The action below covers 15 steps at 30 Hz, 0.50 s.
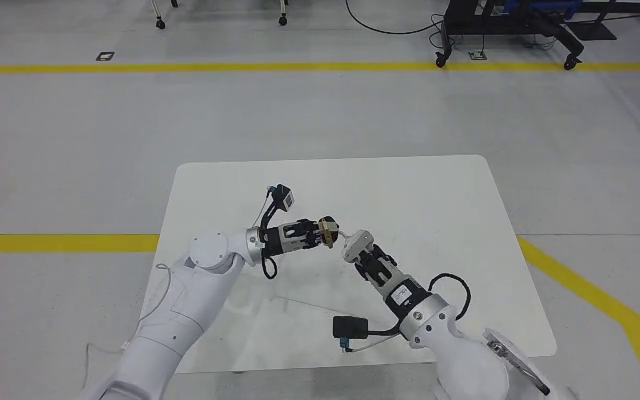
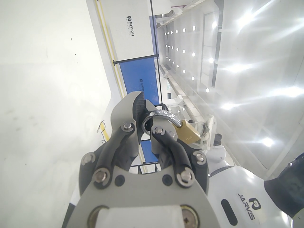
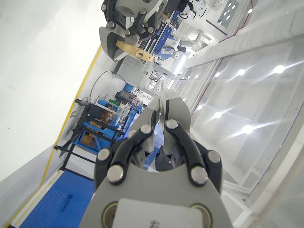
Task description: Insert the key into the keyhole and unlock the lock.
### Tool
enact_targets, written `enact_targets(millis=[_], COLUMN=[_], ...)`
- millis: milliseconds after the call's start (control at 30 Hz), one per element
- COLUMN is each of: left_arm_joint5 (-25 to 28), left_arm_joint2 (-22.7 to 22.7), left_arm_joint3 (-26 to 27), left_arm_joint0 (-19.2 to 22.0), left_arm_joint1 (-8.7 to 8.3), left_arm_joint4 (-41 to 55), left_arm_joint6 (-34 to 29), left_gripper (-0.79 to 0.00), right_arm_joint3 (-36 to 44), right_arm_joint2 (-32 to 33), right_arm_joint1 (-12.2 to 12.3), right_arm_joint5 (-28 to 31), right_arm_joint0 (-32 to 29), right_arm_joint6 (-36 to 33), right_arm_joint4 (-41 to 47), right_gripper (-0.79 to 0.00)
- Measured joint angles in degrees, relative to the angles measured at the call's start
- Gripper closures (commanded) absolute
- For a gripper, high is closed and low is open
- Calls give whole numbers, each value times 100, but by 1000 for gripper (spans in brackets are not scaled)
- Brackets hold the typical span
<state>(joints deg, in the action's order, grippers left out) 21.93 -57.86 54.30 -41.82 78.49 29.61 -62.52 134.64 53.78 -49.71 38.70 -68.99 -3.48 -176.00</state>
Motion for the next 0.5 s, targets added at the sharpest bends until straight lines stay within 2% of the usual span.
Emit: enact_targets(millis=[233, 367, 500], left_arm_joint5=[419, 519, 561], left_arm_joint2=[66, 76, 52], left_arm_joint3=[-212, -355, -467], left_arm_joint0=[160, 235, 280], left_arm_joint1=[70, 98, 104], left_arm_joint4=[208, 248, 169], left_arm_joint6=[-199, -150, 14], left_gripper=[0, 0, 0], right_arm_joint3=[0, 0, 0], right_arm_joint2=[-1749, -2938, -3981], right_arm_joint1=[636, 824, 876], right_arm_joint5=[785, 1075, 1464], right_arm_joint0=[1762, 2860, 3706], right_arm_joint6=[-609, -769, -1207], right_arm_joint4=[0, 0, 0], right_gripper=[0, 0, 0])
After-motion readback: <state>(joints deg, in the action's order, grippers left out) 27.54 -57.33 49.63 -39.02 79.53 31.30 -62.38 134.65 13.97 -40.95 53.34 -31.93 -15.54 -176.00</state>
